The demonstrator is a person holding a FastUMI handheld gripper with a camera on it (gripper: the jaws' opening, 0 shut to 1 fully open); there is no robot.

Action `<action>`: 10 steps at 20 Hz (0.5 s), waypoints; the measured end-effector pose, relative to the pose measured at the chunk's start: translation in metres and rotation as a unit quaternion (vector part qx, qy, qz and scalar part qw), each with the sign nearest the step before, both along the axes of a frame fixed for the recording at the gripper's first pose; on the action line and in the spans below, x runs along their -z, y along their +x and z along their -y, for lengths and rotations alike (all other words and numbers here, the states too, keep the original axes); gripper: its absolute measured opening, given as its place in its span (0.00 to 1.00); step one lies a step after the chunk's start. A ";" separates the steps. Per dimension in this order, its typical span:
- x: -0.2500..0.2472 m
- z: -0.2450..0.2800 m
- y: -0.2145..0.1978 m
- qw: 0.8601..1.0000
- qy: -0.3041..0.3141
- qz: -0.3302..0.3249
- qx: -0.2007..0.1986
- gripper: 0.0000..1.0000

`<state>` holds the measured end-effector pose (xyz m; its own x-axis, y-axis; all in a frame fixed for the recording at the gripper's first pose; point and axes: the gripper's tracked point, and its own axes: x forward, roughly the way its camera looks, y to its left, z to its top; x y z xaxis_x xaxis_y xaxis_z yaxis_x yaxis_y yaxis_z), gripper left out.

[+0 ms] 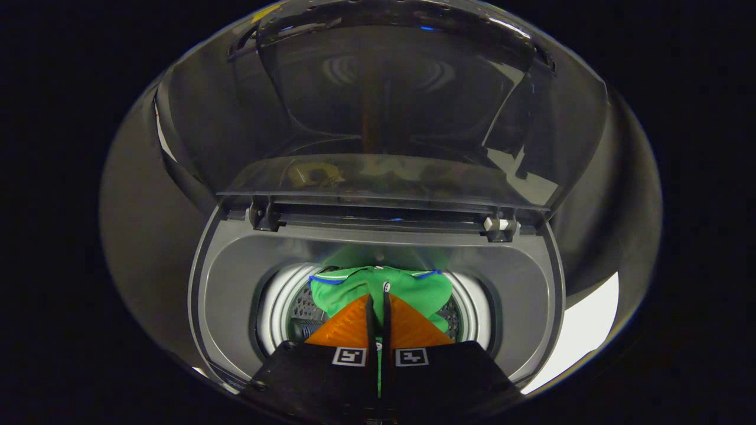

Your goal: Put the clothes into the washing machine and then close the washing machine lid.

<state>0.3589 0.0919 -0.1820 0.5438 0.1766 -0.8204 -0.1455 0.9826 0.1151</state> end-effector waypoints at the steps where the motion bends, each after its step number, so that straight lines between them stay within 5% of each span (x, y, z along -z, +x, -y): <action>1: -0.001 -0.004 0.000 1.000 0.017 -0.007 0.007 0.28; 4: -0.019 -0.001 0.004 0.999 0.035 -0.003 0.034 0.98; 10: -0.086 -0.002 -0.010 0.999 0.025 0.042 -0.003 0.97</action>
